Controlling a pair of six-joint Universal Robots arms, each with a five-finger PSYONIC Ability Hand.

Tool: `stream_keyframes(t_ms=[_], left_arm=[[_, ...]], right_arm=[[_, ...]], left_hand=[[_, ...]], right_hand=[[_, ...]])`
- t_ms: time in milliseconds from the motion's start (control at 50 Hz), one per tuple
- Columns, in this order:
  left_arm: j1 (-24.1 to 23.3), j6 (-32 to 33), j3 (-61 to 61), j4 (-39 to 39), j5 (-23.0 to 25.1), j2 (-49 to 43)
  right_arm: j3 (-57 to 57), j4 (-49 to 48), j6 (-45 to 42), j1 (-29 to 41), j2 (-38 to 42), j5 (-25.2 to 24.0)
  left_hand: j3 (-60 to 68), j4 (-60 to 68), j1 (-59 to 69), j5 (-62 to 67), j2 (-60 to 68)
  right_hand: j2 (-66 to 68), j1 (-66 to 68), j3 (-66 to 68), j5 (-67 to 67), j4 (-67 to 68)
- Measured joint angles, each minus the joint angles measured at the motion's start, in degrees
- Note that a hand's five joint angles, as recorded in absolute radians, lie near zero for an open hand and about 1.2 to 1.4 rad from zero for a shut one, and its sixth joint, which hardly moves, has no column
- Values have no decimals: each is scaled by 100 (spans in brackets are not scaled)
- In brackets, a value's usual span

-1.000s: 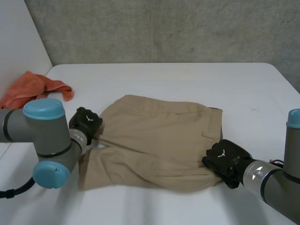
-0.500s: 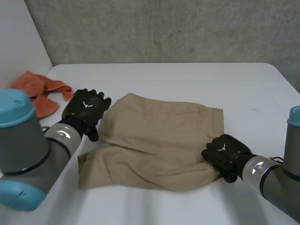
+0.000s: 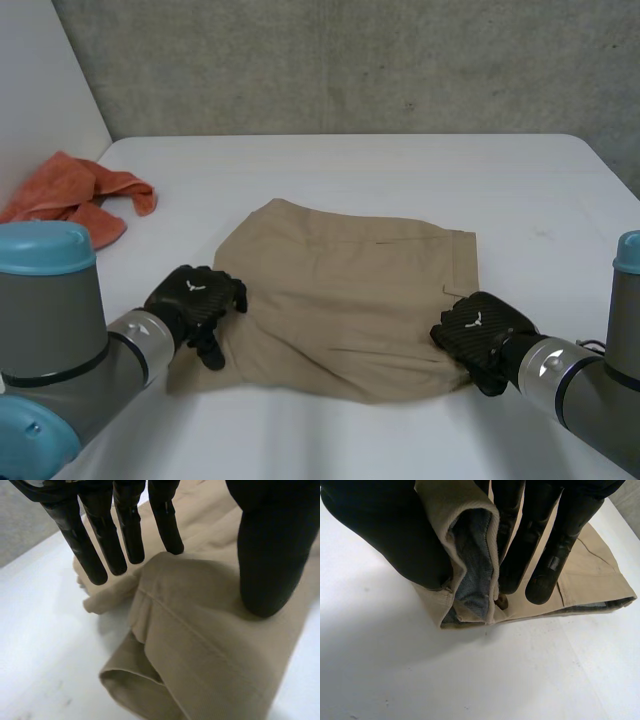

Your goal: Fold the laundry.

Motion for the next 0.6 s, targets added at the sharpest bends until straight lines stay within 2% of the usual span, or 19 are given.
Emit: stream_keyframes(t_ms=[240,280,300,340,420,500,600], left_arm=[[-60,48,0,101,-58,-170],[-52,78,8,98,-58,-214],[-40,103,13,94,-60,-240],[-27,128,17,89,-66,-250],[-33,155,-7,64,-87,-174],[-84,166,-196,-58,-93,275],[-210,217,-655,-560,-81,1170]], right_arm=[[20,4,1,8,-2,0],[20,4,-2,7,-1,0],[20,4,-7,4,-1,0],[17,10,-19,3,-2,5],[4,56,-60,3,-22,27],[-32,392,-185,3,-193,45],[-16,1377,-597,-3,-592,14]], left_hand=[[759,763,756,719,808],[1310,1317,1326,1248,1325],[2142,2170,2223,2087,2256],[3143,3155,3175,3071,3188],[3683,3774,3356,3477,3745],[3702,3791,3356,3477,3765],[3721,3793,3356,3477,3777]], right_hand=[[0,0,1,0,0],[0,0,1,0,0],[0,0,0,0,0],[0,0,0,-1,0],[0,0,0,0,0],[0,0,1,0,0],[0,0,1,0,0]])
